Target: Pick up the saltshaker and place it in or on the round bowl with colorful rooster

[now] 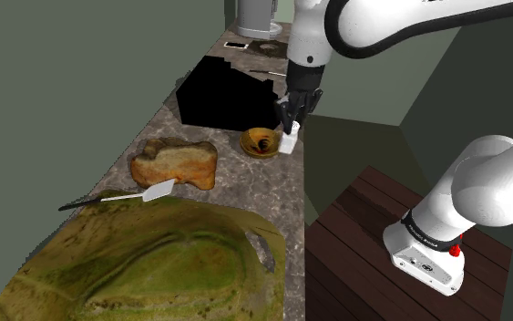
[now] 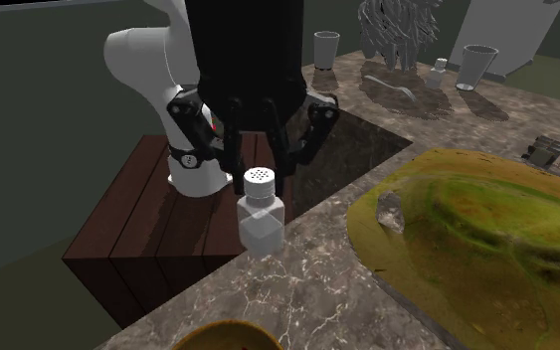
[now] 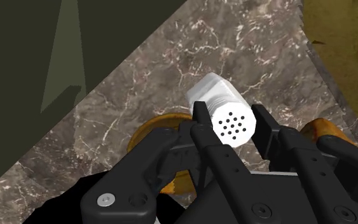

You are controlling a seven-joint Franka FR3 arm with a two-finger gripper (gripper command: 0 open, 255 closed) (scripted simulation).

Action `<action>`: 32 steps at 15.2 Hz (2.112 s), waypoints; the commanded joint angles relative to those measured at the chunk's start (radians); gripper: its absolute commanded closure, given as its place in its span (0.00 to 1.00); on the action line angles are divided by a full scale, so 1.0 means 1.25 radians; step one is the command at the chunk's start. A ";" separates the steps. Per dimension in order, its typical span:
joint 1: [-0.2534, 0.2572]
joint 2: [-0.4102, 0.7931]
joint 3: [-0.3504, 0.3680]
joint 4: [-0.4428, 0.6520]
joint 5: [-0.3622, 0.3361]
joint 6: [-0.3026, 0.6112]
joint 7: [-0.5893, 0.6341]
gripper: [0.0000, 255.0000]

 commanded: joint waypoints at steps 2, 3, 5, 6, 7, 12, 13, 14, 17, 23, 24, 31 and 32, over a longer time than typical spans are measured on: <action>-0.015 0.055 -0.005 0.069 -0.020 -0.017 -0.005 1.00; -0.022 0.082 -0.007 0.102 -0.029 -0.023 -0.007 1.00; -0.033 0.137 -0.011 0.169 -0.048 -0.037 -0.011 1.00; -0.039 0.165 -0.012 0.204 -0.057 -0.045 -0.013 1.00; -0.043 0.193 -0.014 0.240 -0.066 -0.055 -0.015 1.00; -0.058 0.344 -0.021 0.446 -0.113 -0.117 -0.020 1.00; -0.058 0.344 -0.022 0.436 -0.113 -0.106 -0.020 1.00; -0.057 0.344 -0.022 0.425 -0.113 -0.095 -0.020 1.00; -0.057 0.346 -0.022 0.395 -0.113 -0.063 -0.020 1.00; -0.057 0.355 -0.022 0.341 -0.116 0.000 -0.019 1.00; -0.057 0.357 -0.022 0.333 -0.116 0.010 -0.019 1.00; -0.056 0.377 -0.021 0.279 -0.123 0.082 -0.015 1.00; -0.055 0.380 -0.021 0.272 -0.124 0.092 -0.015 1.00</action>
